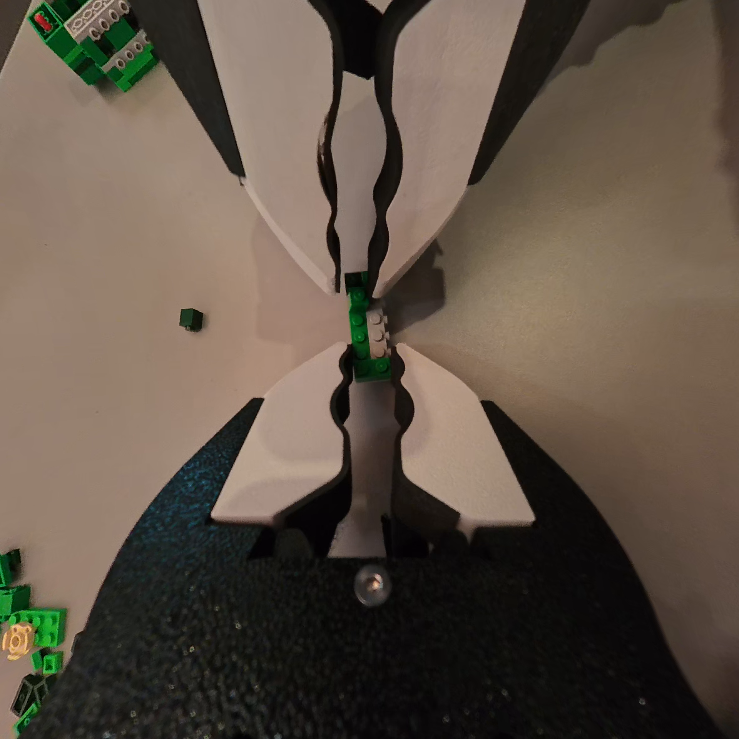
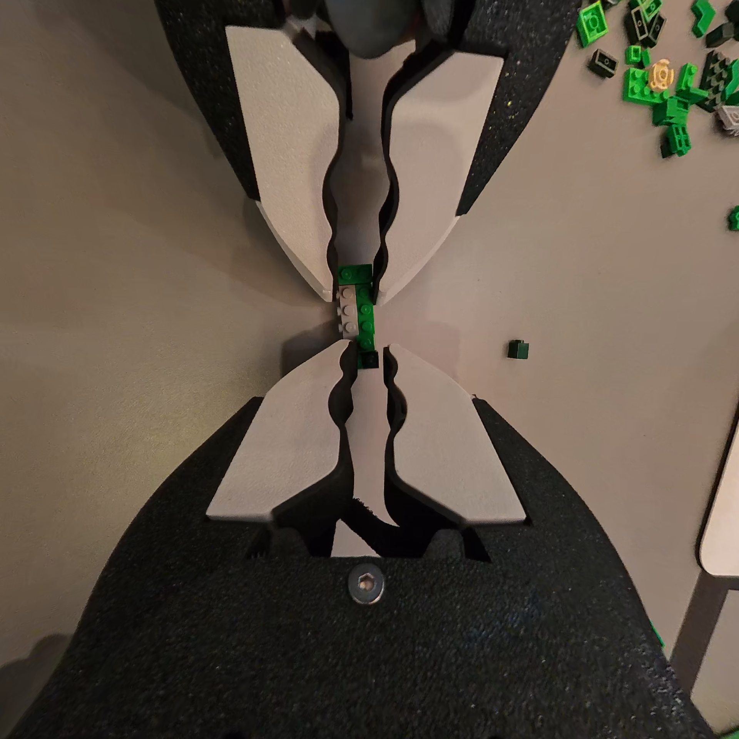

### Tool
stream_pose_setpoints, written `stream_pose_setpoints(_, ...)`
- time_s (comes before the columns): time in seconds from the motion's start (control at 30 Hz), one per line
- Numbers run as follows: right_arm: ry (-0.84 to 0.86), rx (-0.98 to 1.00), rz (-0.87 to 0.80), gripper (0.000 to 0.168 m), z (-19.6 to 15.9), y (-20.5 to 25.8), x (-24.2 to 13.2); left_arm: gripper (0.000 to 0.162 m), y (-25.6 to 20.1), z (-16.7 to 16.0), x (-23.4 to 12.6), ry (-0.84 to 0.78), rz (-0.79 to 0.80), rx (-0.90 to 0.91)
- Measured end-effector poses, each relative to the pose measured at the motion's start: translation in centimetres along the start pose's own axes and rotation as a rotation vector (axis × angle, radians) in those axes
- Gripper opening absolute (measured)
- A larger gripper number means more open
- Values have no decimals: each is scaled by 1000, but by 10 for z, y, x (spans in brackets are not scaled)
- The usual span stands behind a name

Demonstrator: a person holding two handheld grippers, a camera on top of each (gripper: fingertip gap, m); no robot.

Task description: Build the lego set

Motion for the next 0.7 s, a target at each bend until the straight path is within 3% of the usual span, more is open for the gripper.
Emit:
stream_pose_setpoints(0.43,-29,17,-39,17,-3,-2,-7,17,2,-1,-1,-8,8,-21)
stream_pose_setpoints(0.53,-103,-9,-136,30,-7,0,-11,17,7,0,-5,-52,27,-86)
stream_pose_setpoints(0.7,-192,-133,-353,27,-14,13,-13,17,12,-2,-12,-111,33,-158)
Point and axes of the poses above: each gripper's, where its closed fingertips meet, x out along the fingers, z out of its top, y = z × x across the jaws, the point moved 7 cm from there along -x, back along the fingers, and after that the axes turned 14 degrees about -z, right-handed, at the moved point
